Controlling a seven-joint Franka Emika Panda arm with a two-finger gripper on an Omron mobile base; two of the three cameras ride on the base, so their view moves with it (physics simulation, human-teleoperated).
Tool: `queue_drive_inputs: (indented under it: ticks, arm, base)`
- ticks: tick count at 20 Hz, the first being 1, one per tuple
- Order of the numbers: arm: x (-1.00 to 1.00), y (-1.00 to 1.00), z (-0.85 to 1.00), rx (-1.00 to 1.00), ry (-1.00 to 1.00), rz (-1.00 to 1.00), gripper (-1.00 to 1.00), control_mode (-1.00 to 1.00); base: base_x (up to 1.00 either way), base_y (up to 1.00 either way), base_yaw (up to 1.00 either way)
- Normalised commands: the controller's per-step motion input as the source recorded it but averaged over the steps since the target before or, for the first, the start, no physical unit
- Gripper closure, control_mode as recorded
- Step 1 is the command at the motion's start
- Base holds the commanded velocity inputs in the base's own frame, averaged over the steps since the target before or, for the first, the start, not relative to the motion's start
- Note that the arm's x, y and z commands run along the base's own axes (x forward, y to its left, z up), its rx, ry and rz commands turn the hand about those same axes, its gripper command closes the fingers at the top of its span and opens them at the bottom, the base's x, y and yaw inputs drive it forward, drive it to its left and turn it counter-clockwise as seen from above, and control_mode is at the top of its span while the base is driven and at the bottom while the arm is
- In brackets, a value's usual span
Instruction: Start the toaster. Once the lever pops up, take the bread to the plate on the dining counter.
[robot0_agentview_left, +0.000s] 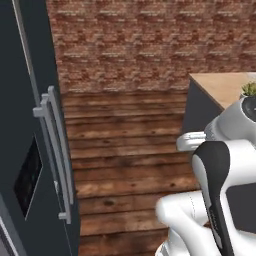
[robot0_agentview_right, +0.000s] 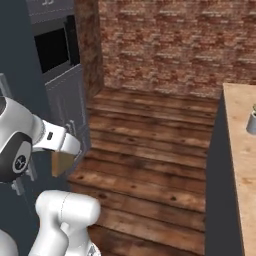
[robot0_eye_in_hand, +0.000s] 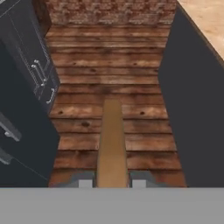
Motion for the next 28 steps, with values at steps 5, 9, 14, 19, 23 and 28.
queue_drive_inputs:
  ticks: [5,9,14,19,23,28]
  arm:
    - [0.00,0.00,0.00,0.00,0.00,0.00,1.00,1.00]
    - [0.00,0.00,0.00,0.00,0.00,0.00,1.00,1.00]
    - [0.00,0.00,0.00,0.00,0.00,0.00,1.00,1.00]
    - [0.00,0.00,0.00,0.00,0.00,0.00,1.00,1.00]
    - [0.00,0.00,0.00,0.00,0.00,0.00,1.00,1.00]
    - [0.00,0.00,0.00,0.00,0.00,0.00,1.00,1.00]
  base:
    - [1.00,-0.16,0.08]
    - [1.00,-0.31,-0.07]
    - [1.00,-0.10,-0.26]
    - [1.00,0.00,-0.30]
    - [1.00,0.27,-0.40]
    - [1.00,0.43,-0.41]
